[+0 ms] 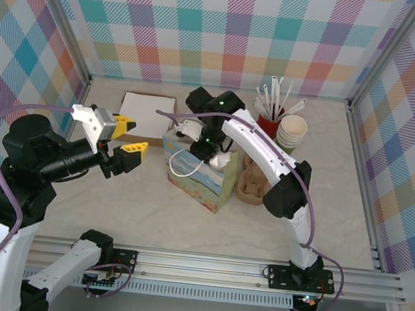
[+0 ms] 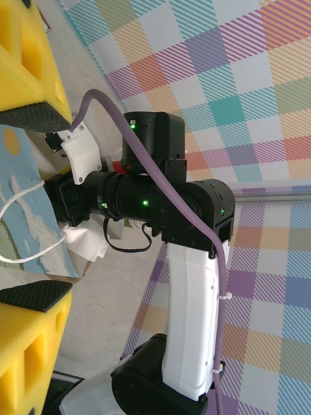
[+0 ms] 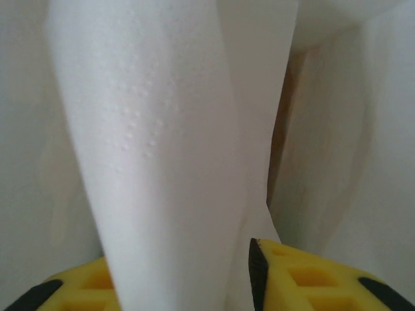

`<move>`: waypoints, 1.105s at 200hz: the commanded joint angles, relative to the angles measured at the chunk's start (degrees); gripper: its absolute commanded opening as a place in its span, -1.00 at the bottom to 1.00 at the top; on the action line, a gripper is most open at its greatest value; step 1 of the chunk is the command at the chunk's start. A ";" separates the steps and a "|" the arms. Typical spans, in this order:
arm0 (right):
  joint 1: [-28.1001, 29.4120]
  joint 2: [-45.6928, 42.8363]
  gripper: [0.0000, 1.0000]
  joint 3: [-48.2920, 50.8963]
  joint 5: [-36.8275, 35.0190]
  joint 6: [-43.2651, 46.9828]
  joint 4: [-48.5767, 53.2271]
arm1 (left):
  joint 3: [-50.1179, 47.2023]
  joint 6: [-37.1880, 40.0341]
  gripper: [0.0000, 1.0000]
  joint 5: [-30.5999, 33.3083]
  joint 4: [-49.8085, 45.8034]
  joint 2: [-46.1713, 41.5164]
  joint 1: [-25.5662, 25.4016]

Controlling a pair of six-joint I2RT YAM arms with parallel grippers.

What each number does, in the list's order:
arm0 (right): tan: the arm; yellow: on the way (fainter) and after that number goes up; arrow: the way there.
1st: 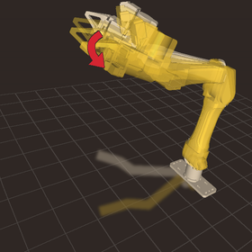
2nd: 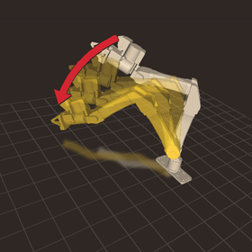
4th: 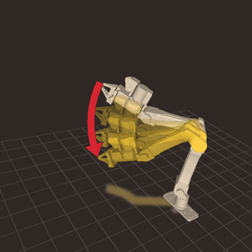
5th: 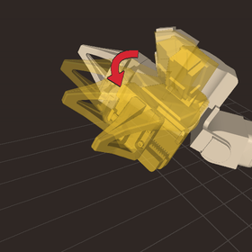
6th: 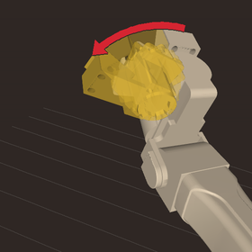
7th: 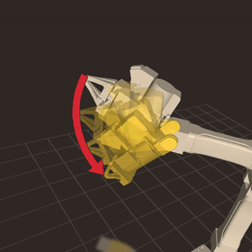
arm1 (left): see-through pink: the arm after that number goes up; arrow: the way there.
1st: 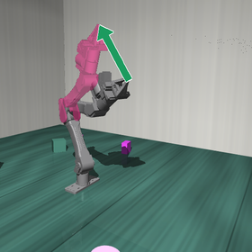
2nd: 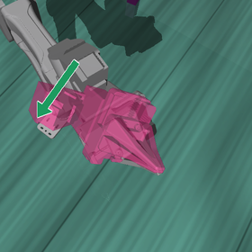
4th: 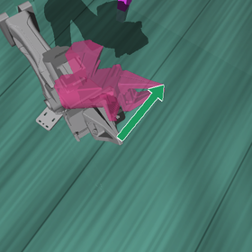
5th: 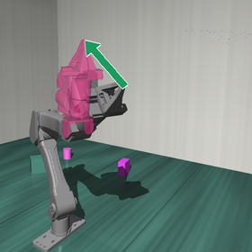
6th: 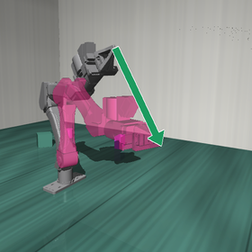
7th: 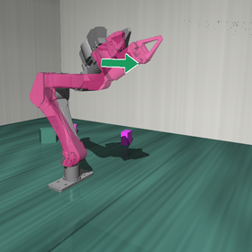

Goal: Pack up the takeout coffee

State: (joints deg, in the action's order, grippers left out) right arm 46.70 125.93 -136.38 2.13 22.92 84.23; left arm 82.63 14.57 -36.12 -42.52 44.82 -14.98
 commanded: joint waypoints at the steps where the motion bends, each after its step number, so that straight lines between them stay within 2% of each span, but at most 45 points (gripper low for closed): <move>1: 0.24 -3.02 0.02 -3.19 0.30 -1.25 -0.24 | -0.79 0.15 0.27 -1.04 -0.54 -0.08 -0.84; 57: 0.19 -8.13 0.58 -6.09 -1.17 -1.82 1.94 | -0.54 0.37 0.27 -1.14 -0.64 -0.08 -0.84; 98: 0.21 -12.21 0.67 -4.40 -2.28 -2.33 3.91 | -0.65 0.12 0.27 -1.30 -0.12 0.16 -0.84; 110: 0.24 -12.80 0.55 -3.65 -1.89 -2.65 4.51 | -0.71 0.11 0.27 -1.39 -0.05 0.27 -0.84; 128: 0.24 -13.08 0.24 -1.94 -1.74 -3.48 4.98 | -0.64 0.06 0.27 -1.49 0.15 0.27 -0.84; 178: 0.24 -12.38 -0.20 2.24 -0.26 -4.45 5.43 | -0.10 0.41 0.27 -1.10 -0.61 0.25 -0.84; 194: 0.24 -12.20 -0.29 3.71 0.33 -4.72 5.08 | -0.10 0.49 0.27 -1.06 -0.75 0.17 -0.84; 221: 0.26 -12.05 -0.32 7.90 0.85 -4.98 2.82 | -0.26 0.53 0.27 -1.06 -0.83 0.09 -0.84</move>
State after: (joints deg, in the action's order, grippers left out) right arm 46.70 113.14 -131.59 1.32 18.79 87.85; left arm 82.63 14.59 -36.53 -43.35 44.93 -14.98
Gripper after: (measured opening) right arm 0.341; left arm 0.635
